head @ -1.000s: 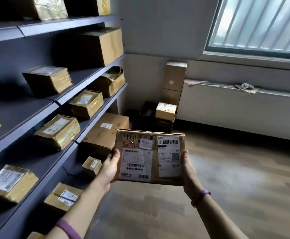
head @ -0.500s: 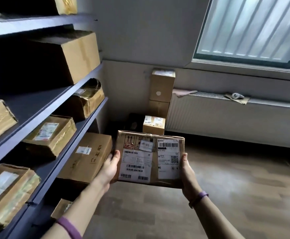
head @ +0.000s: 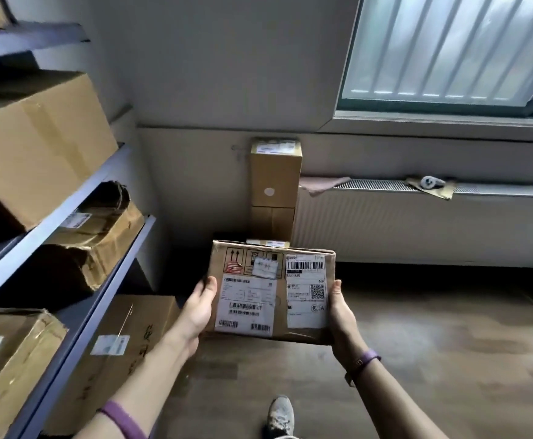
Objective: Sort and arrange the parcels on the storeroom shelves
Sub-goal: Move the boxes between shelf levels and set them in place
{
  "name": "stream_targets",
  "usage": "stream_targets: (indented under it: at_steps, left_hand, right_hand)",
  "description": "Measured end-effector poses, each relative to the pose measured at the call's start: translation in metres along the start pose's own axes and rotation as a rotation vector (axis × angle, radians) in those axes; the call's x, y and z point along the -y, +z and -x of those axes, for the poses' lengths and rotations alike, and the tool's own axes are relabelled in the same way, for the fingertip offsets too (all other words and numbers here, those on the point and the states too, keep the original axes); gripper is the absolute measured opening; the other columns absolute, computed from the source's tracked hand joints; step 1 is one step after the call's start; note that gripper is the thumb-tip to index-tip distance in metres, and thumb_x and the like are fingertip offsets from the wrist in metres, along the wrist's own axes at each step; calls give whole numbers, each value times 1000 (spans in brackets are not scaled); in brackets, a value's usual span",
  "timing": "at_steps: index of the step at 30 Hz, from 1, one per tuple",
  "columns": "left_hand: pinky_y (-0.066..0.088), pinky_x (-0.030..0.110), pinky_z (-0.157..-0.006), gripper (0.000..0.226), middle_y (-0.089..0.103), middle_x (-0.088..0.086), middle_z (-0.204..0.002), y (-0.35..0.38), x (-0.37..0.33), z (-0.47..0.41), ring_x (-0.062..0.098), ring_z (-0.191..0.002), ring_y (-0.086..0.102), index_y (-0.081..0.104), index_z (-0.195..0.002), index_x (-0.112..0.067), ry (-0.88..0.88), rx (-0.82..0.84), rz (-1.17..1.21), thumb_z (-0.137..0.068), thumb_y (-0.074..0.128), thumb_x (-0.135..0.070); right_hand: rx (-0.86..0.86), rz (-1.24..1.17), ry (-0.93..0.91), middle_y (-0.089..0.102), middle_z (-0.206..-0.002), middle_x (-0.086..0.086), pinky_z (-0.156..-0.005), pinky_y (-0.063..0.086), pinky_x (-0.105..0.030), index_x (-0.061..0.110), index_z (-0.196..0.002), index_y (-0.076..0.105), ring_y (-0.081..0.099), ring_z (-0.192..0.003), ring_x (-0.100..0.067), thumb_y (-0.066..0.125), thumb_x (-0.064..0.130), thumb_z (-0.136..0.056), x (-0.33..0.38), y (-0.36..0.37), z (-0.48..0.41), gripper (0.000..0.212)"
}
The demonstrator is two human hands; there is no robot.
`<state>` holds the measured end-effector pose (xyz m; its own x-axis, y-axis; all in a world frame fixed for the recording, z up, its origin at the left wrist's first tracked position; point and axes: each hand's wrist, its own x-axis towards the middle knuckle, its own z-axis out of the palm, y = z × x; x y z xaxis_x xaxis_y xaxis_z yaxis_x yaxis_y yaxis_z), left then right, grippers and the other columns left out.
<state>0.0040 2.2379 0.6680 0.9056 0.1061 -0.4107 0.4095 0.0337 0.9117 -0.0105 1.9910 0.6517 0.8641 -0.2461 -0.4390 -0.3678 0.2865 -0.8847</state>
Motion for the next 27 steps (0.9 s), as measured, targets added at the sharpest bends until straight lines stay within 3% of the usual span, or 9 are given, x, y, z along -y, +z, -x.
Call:
stream_targets:
  at_steps: [2,4,8,10,14,20,22,25,27]
  left_hand:
    - [44,45,-102,49,67,2,-118,14,-14,-43,23,-110,62,44,-140,-24,-8,4,1,-98,40,-49]
    - [51,41,-91,46,70,-1,-109,28,-32,-87,20,-102,66,47,-137,-24,-14,-4,-5,-98,39,-49]
    - [53,31,-71,44,74,-9,-97,52,-70,-162,14,-91,70,49,-133,-29,-14,-17,-21,-97,38,-53]
    - [52,31,-70,43,74,-12,-93,62,-87,-198,13,-90,70,51,-132,-31,-19,-25,-35,-97,38,-54]
    - [54,34,-72,42,74,-9,-96,77,-110,-260,15,-91,70,51,-131,-34,-53,-30,-31,-97,37,-55]
    - [51,30,-68,42,71,-7,-103,93,-131,-352,16,-94,67,49,-133,-34,-123,-17,-39,-98,36,-53]
    - [49,28,-66,43,70,-8,-106,96,-137,-387,14,-95,66,48,-134,-34,-144,-5,-53,-98,35,-52]
    - [46,27,-65,45,69,-7,-108,100,-147,-443,13,-94,66,46,-137,-34,-171,17,-73,-98,34,-53]
    - [46,26,-63,47,69,-7,-109,102,-155,-482,14,-93,66,43,-139,-35,-204,28,-93,-98,34,-55]
  right_hand:
    - [7,6,-12,72,-109,-1,-78,57,-32,16,-125,62,70,-96,-16,29,56,-100,15,7,-46,57]
    - [4,17,-15,72,-108,0,-78,57,-32,17,-123,62,69,-94,-14,30,55,-100,35,15,-91,55]
    - [10,27,3,71,-112,-2,-97,52,-40,16,-123,63,68,-101,-17,32,56,-100,74,31,-171,56]
    - [10,37,4,71,-114,-2,-101,50,-42,17,-125,63,67,-105,-19,32,57,-99,92,38,-206,57]
    - [8,56,14,73,-108,4,-94,53,-35,20,-122,65,69,-98,-12,33,60,-98,118,52,-266,57]
    - [-1,105,37,68,-120,0,-106,46,-40,19,-130,60,64,-110,-17,30,56,-100,135,78,-358,56]
    - [-26,113,56,71,-111,4,-97,51,-32,22,-124,62,67,-103,-12,30,56,-100,138,89,-390,52]
    - [-52,113,69,73,-91,15,-67,53,-16,26,-111,64,69,-83,0,30,53,-101,143,106,-439,45]
    - [-73,102,87,73,-88,16,-61,51,-14,24,-108,65,69,-79,1,30,52,-102,146,118,-471,45]
